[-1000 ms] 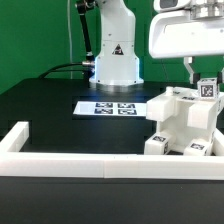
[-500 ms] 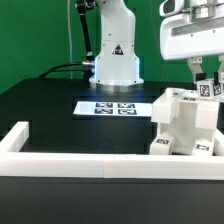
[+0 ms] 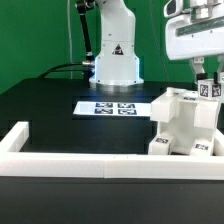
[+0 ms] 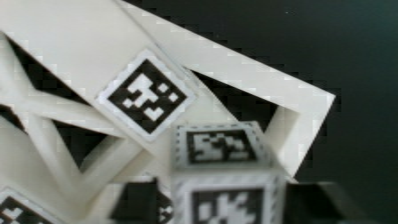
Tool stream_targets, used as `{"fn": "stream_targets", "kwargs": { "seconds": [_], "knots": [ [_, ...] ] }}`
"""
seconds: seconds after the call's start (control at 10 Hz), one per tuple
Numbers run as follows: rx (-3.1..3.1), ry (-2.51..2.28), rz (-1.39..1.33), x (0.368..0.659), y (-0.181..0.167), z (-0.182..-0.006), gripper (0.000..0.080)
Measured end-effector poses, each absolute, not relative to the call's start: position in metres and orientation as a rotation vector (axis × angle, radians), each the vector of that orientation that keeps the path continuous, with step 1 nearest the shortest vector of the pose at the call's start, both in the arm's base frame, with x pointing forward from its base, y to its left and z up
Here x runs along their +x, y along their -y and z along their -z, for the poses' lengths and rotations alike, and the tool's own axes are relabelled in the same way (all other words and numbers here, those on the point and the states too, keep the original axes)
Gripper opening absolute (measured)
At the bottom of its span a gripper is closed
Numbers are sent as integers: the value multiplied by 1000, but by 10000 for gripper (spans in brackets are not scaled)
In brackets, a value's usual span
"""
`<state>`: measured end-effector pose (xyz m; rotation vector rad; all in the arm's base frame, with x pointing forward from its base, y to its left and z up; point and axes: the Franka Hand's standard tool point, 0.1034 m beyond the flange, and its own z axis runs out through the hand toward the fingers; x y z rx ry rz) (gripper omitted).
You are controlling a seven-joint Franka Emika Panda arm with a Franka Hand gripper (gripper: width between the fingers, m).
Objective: Assemble chair
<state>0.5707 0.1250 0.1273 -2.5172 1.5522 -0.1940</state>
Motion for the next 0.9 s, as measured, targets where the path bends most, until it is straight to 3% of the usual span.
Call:
{"fn": "stream_targets", "kwargs": {
  "seconds": [0.1, 0.4, 0.9],
  "knots": [
    [-2574, -1472, 203, 570, -127, -127, 603],
    [-2768, -1113, 235, 569, -133, -127, 647],
    [-3007, -381, 290, 569, -131, -127, 648]
  ]
}}
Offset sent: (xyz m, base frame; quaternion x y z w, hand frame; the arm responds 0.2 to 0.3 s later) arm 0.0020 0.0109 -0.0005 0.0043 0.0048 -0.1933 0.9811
